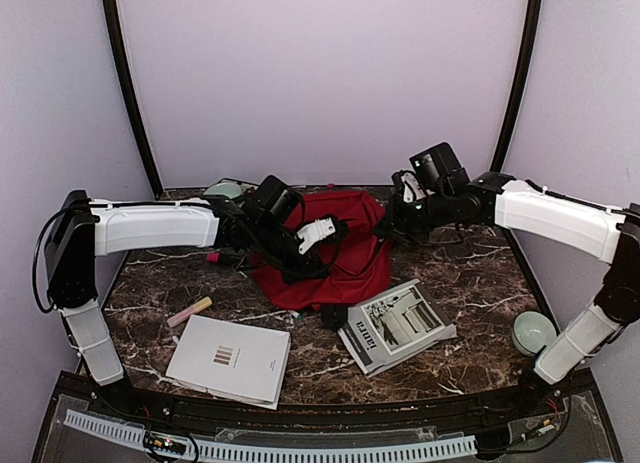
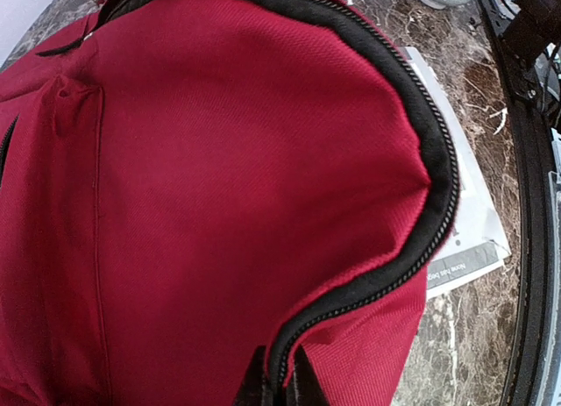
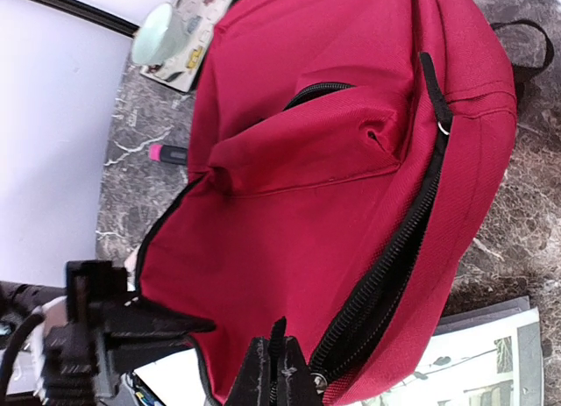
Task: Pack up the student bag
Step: Unzip the largest pocket of the student bag.
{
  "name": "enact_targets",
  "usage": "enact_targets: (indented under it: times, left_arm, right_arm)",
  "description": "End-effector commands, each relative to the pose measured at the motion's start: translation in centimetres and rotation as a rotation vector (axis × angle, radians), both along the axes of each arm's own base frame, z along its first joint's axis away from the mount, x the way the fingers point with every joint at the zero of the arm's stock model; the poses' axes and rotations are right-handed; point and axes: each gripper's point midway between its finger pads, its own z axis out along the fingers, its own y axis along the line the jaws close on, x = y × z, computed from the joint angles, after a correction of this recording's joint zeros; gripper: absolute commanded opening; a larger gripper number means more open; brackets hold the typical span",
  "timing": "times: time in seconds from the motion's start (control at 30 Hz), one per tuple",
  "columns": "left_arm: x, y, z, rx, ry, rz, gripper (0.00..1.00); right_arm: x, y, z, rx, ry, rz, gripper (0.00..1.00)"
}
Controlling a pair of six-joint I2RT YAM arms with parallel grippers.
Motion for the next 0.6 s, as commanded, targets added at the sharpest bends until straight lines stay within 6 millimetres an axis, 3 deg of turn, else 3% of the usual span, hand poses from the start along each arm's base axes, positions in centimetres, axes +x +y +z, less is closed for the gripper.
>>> enact_targets:
  times: [0.0,0.2,0.57]
  left_arm:
    - [1.6,0.3,2.1,-0.022,-0.022,0.101,0.00]
    - [2.9,0.8,4.3,-0.080,0.032,0.189,0.00]
    - [4.0,0.8,5.8,-0.057,0.047,0.256,0.00]
  right_arm:
    - [-1.3,0.6,4.2,0.110,-0.103,0.047,0.00]
    - [-2.6,0.5,4.6,0.163,-0.111,0.076,0.00]
    - [-4.2,5.8,7.9,0.231,-0.191,0.262,0.00]
